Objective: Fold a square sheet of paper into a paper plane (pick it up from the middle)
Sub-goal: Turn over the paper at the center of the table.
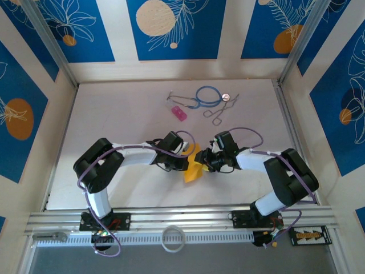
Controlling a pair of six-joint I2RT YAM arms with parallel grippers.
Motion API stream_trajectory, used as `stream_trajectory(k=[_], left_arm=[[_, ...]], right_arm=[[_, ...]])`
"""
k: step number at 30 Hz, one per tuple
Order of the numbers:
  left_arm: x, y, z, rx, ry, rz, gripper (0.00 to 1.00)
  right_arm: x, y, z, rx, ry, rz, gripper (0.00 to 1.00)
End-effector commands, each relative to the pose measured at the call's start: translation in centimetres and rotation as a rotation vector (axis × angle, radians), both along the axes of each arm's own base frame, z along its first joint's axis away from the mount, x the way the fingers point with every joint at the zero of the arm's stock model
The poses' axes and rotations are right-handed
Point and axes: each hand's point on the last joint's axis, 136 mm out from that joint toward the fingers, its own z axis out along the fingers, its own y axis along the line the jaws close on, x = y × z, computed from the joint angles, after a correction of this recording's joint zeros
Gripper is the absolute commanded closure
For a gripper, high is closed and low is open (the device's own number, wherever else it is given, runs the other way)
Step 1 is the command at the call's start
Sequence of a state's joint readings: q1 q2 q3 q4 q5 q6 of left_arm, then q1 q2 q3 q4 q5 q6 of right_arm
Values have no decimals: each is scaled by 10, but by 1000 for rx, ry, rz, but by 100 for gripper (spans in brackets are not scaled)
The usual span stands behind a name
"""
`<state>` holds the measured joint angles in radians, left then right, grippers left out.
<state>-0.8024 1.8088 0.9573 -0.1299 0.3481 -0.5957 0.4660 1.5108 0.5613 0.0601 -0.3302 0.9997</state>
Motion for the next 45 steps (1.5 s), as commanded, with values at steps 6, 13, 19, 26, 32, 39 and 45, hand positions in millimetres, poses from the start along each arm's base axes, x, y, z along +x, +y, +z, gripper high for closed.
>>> stream_trajectory(k=[6, 13, 19, 26, 32, 39, 45], left_arm=[[-6, 8, -8, 25, 44, 6, 99], [-5, 7, -8, 22, 45, 7, 99], [-4, 7, -7, 24, 43, 9, 99], [-4, 6, -3, 13, 37, 15, 99], [-4, 7, -1, 13, 31, 18, 99], [-3, 7, 0, 10, 27, 21, 99], [-1, 7, 8, -4, 3, 31, 94]], right_arm=[[6, -1, 2, 45, -13, 18, 57], [6, 0, -2, 63, 0, 23, 60], [7, -3, -8, 55, 7, 7, 64], [6, -7, -13, 51, 11, 1, 71], [6, -10, -17, 46, 14, 1, 76], [5, -12, -21, 42, 21, 5, 85], [6, -12, -18, 53, 14, 8, 92]])
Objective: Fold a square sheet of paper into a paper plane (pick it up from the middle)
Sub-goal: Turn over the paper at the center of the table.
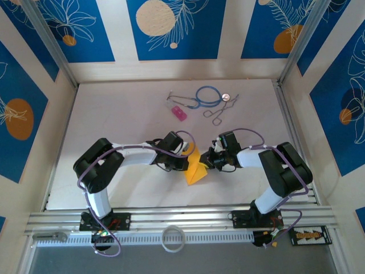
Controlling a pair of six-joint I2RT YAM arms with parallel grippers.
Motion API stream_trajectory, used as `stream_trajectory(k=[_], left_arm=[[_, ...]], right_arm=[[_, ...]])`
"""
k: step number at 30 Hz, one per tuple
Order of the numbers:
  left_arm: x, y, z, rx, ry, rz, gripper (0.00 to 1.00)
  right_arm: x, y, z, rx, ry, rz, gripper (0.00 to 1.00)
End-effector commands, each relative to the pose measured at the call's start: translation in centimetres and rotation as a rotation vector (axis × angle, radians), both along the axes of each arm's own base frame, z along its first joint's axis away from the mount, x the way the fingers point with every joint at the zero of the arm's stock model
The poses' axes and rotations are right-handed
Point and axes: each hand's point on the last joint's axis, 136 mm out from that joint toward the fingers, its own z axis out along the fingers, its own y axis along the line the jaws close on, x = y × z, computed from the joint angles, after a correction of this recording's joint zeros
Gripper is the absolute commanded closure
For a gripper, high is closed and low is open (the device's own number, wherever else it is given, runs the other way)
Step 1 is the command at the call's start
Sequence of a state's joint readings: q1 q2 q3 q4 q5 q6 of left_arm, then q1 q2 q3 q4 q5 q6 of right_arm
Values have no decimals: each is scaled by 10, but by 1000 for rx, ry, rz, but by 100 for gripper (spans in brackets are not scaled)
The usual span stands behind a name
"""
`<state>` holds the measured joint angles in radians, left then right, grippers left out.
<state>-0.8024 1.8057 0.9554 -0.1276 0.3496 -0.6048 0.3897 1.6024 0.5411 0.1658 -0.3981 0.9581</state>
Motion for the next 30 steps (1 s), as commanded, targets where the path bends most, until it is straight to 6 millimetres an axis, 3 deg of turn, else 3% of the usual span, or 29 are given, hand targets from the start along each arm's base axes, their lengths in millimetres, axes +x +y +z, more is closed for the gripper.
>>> stream_trajectory(k=[1, 7, 13, 17, 24, 28, 30], left_arm=[[0, 8, 9, -5, -6, 28, 92], [9, 14, 35, -31, -103, 75, 82], [14, 47, 60, -33, -241, 191, 77], [19, 73, 80, -29, -347, 275, 72], [24, 120, 114, -33, -514, 431, 49], [18, 132, 123, -12, -553, 401, 39], [15, 150, 122, 93, -564, 373, 37]], right_arm=[[-7, -1, -1, 15, 8, 20, 92], [-4, -4, 15, 3, -39, 22, 95], [-3, -18, 39, -133, -139, 43, 96], [-2, -37, 60, -346, -235, 75, 96], [3, -68, 100, -744, -401, 152, 95], [8, -91, 112, -981, -384, 134, 95], [11, -99, 116, -1108, -387, 136, 95]])
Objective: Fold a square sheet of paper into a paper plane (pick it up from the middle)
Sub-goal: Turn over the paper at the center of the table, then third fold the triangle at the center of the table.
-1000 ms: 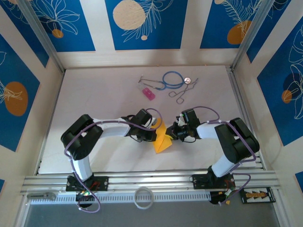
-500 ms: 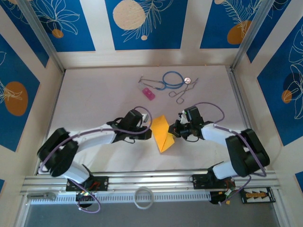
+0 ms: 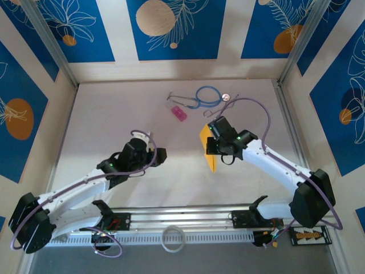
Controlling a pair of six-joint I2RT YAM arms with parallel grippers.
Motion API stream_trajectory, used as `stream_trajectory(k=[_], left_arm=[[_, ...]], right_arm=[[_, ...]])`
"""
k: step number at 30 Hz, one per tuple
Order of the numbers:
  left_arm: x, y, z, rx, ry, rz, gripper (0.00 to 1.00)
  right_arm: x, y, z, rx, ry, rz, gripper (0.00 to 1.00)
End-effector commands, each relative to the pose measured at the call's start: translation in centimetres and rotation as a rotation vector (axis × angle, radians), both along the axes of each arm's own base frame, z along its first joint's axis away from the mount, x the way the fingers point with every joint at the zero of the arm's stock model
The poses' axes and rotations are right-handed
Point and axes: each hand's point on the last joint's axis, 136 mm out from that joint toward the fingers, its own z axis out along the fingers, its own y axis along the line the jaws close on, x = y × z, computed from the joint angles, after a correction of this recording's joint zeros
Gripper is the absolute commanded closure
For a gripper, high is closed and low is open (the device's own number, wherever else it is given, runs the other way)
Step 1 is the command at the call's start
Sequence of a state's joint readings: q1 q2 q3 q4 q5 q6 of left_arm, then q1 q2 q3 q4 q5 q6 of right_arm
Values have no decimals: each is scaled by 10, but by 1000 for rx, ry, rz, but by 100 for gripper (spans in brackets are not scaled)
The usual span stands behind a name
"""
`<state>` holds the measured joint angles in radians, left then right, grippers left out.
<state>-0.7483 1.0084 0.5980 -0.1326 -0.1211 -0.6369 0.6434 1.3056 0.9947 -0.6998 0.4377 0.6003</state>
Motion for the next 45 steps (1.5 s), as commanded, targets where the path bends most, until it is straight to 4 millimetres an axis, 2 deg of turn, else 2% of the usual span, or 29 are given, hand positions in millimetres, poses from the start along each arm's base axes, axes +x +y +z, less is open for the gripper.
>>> stream_trajectory(k=[1, 4, 8, 13, 19, 22, 25, 27, 29, 31, 33, 35, 37, 40, 42, 45], left_arm=[[-1, 37, -7, 196, 10, 46, 36], [-3, 57, -7, 262, 22, 72, 30], [-3, 70, -2, 245, 23, 119, 22], [-2, 80, 4, 201, 0, 185, 15], [-5, 89, 6, 197, 2, 216, 10], [-7, 92, 6, 202, 7, 219, 7], [-10, 94, 5, 195, 10, 223, 0], [-11, 92, 5, 175, 6, 216, 0], [-12, 87, 3, 157, 13, 195, 0], [-13, 83, 0, 152, 43, 174, 0], [-13, 74, -4, 142, 74, 136, 0], [-12, 63, -9, 116, 100, 98, 0], [-11, 51, -12, 82, 118, 60, 0], [-9, 32, -14, 25, 142, -3, 0], [-7, 20, -16, -16, 164, -31, 3], [-6, 0, -20, -95, 211, -79, 12]], right_arm=[[-4, -46, 2, -354, -11, -66, 95], [1, -42, 0, -456, -29, -50, 96], [4, -19, -11, -534, -27, 6, 96], [0, 26, -38, -580, 29, 108, 95], [-13, 94, -67, -542, 80, 258, 94], [-19, 124, -75, -449, 120, 308, 91], [-29, 152, -78, -279, 177, 374, 83], [-36, 172, -71, -78, 209, 412, 70], [-39, 180, -55, 135, 219, 410, 62], [-38, 176, -42, 309, 223, 384, 53], [-34, 162, -33, 428, 208, 341, 49], [-28, 141, -30, 498, 192, 290, 49], [-25, 118, -34, 541, 194, 239, 54], [-20, 87, -45, 603, 213, 143, 67], [-20, 74, -50, 665, 233, 109, 72], [-21, 62, -60, 714, 262, 65, 80]])
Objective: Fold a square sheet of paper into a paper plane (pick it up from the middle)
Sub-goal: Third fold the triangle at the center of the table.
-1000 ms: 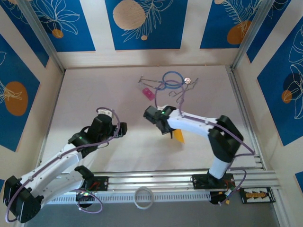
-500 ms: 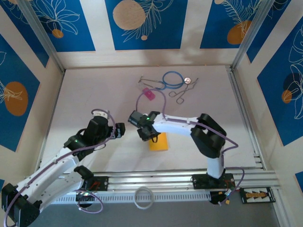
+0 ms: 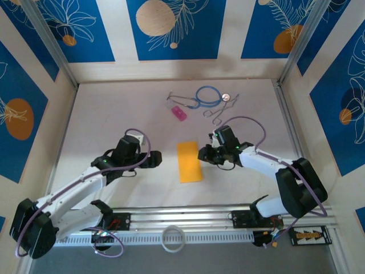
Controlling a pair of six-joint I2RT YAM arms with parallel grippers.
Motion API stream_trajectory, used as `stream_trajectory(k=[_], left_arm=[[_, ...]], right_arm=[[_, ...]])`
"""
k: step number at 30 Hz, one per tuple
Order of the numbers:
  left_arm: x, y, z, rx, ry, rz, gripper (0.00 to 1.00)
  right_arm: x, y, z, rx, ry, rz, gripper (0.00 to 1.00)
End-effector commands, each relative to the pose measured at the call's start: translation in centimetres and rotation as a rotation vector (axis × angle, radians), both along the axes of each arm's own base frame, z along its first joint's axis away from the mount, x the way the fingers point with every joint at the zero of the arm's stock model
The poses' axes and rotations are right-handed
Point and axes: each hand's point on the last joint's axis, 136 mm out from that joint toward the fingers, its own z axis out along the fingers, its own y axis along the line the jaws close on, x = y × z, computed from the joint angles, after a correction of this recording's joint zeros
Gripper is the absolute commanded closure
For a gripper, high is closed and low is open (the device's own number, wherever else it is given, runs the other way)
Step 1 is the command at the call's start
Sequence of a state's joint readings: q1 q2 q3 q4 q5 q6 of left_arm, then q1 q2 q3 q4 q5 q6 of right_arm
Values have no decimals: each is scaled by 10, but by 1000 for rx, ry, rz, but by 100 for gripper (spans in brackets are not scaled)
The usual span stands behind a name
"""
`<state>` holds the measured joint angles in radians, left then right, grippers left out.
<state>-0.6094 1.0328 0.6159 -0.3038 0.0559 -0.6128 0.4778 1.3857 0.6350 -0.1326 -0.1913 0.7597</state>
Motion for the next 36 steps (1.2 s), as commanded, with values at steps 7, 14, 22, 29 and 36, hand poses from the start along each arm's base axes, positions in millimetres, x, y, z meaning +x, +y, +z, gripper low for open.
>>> stream_trajectory(k=[7, 14, 22, 29, 36], left_arm=[[5, -66, -5, -290, 149, -121, 37], [5, -87, -15, -311, 202, -145, 43], [-2, -94, -31, -292, 260, -156, 45], [-2, -109, -45, -276, 321, -174, 47], [3, -120, -60, -271, 376, -164, 57]], right_arm=[[-6, 17, 0, 194, 64, 55, 90], [-5, 23, -17, 197, 118, 68, 92], [-12, 19, -46, 154, 216, 53, 94], [-25, 10, -68, 130, 288, -9, 94], [-26, 4, -72, 103, 297, -40, 95]])
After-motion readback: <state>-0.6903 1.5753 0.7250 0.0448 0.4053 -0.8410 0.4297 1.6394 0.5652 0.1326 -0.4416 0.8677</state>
